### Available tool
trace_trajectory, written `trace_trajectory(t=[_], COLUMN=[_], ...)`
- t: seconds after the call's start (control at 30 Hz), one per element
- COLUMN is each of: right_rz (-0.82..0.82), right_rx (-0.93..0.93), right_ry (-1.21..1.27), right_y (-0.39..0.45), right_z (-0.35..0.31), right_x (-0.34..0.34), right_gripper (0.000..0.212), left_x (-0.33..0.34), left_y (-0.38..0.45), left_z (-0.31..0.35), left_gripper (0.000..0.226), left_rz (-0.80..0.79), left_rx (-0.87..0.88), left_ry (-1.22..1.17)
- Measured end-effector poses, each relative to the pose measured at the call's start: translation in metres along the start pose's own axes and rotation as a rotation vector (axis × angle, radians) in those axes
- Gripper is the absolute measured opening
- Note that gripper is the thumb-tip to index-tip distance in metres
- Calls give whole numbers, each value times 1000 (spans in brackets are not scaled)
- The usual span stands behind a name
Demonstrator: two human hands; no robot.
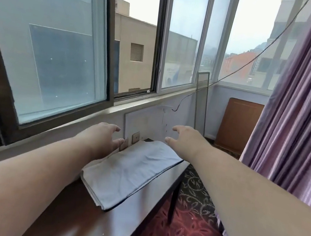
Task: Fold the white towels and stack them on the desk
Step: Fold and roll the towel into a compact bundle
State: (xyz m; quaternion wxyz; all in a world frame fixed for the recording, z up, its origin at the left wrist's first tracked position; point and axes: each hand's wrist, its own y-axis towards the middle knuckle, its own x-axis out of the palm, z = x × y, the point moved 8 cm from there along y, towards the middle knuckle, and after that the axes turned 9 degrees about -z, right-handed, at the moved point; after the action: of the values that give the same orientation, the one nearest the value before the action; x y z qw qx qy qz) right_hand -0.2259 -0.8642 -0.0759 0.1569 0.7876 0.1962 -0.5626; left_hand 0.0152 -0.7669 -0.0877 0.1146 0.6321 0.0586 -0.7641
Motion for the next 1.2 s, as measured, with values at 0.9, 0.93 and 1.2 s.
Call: trace_trajectory(t=[0.9,0.93,1.2], right_rz=[-380,-394,-485], right_rx=[-146,-167,-271], right_ry=[-137,-139,-101], right_y=[278,285,355], right_z=[220,217,166], right_x=[155,162,210], right_gripper=[70,70,69], left_x=[244,250,276], left_y=[174,175,208], left_z=[8,6,-45], left_gripper=[62,63,63], left_rz=[-156,-162,-216], left_rx=[-580,-595,-677], left_ry=[-127,-128,-118])
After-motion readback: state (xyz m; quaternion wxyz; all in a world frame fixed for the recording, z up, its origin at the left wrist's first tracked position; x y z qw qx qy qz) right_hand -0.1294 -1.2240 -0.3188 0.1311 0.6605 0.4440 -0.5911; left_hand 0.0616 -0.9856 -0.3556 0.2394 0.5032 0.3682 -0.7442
